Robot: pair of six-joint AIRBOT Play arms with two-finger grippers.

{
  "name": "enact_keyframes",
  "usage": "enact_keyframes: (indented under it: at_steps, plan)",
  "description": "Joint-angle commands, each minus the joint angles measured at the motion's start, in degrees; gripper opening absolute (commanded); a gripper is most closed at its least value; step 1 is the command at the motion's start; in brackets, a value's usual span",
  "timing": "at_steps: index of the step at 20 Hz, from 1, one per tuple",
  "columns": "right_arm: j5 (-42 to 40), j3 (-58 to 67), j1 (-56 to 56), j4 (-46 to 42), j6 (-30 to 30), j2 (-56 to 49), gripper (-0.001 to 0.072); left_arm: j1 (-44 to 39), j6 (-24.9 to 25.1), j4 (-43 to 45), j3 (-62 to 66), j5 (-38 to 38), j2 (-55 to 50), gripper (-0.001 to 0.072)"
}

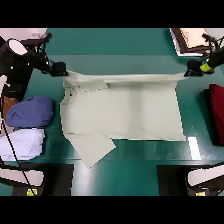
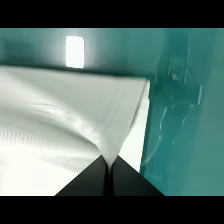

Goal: Fold the shirts.

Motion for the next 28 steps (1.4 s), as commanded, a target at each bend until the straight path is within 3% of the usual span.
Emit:
enact_keyframes:
  at_steps: [1,4,5,6,7,11,15,18,21,28]
  plan:
    - [-5.70,-13.11,0.00,-1.49,-0.85,4.90,0.0016,0.00,-1.49,2.54,-5.84,-2.86,-0.15,0.0026]
    - [-8.26,-18.86,0.11,1.62,-0.83,5.16,0.0017,0.00,-2.49,1.46,-11.45,-0.85,-0.15,0.0028]
    - [-9.03,-19.98,0.11,3.34,-0.83,5.16,0.0032,0.00,-2.56,1.44,-12.33,-0.70,-0.17,0.0143]
    - [-9.64,-20.44,0.11,4.94,-0.83,5.16,0.0204,0.00,-2.69,1.42,-12.76,-0.74,-0.15,0.0442]
    - [-9.70,-20.26,-0.04,6.08,-0.83,5.18,0.0405,0.00,-3.63,1.46,-12.72,-0.98,-0.13,0.0480]
    - [-4.11,-20.76,-1.49,7.19,-0.87,8.85,0.0413,0.07,-4.22,6.51,-14.91,-3.50,7.91,0.0480]
    - [-5.07,-32.79,-3.48,7.48,-0.90,20.68,0.0412,0.04,-7.37,10.43,-32.35,-3.96,24.55,0.0480]
    - [-6.32,-38.82,-3.96,7.45,-0.90,27.41,0.0412,0.04,-11.19,8.17,-47.69,-4.22,35.87,0.0480]
    - [-9.53,-41.86,-3.93,7.48,-0.87,31.91,0.0411,0.04,-11.56,2.40,-58.21,-4.02,42.07,0.0480]
    - [-9.14,-41.81,-3.89,7.52,-0.87,33.09,0.0411,0.00,-9.35,-7.21,-68.57,2.40,42.56,0.0480]
